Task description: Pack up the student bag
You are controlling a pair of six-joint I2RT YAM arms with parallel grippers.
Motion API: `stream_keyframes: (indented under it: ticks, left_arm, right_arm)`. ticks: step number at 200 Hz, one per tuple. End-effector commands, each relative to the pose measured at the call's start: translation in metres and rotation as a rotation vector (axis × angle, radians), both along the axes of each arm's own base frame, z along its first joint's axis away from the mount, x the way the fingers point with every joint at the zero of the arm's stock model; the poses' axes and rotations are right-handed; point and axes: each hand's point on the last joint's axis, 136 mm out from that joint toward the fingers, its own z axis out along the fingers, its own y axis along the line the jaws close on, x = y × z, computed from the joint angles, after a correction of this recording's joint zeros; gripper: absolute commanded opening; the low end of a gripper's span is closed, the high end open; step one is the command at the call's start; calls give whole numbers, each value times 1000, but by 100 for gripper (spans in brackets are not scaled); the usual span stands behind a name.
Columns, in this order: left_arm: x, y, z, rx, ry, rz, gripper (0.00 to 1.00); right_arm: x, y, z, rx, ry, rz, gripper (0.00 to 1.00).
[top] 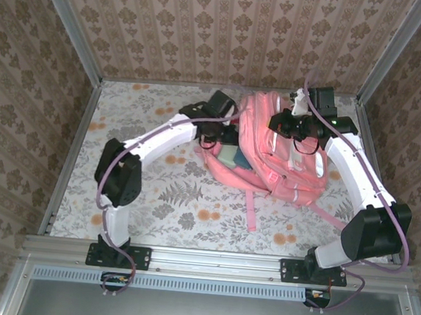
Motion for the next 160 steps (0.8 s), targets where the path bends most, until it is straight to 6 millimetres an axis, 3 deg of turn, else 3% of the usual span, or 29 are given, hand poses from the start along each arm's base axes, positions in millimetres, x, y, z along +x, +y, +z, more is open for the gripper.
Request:
stream_keyframes:
  ticks: [1, 17, 25, 55, 90, 99, 110, 124, 134, 160]
  left_arm:
    - [18, 38, -3, 62, -19, 53, 90]
    - [30, 57, -18, 150, -15, 69, 71]
    - [35, 62, -26, 196, -18, 62, 66]
    - [52, 71, -60, 330, 9, 28, 65]
    - [72, 65, -93, 346, 73, -2, 65]
    - [78, 63, -95, 350, 73, -4, 62]
    - [84, 62, -93, 349, 61, -5, 49]
    - [87, 60, -84, 332, 36, 2, 17]
    - [88, 61, -75, 319, 17, 17, 0]
    - [77, 76, -53, 302, -18, 96, 0]
  right_arm:
    - [9, 8, 37, 34, -131, 32, 0]
    - [9, 9, 38, 35, -131, 33, 0]
    - [8, 9, 38, 36, -132, 34, 0]
    - [7, 11, 37, 31, -127, 39, 0]
    - [7, 12, 35, 25, -116, 46, 0]
    - [8, 12, 34, 17, -116, 50, 0]
    - [9, 12, 32, 2, -109, 54, 0]
    - [12, 11, 30, -24, -105, 64, 0]
    - [15, 10, 28, -52, -105, 66, 0]
    - [31, 6, 28, -116, -128, 50, 0]
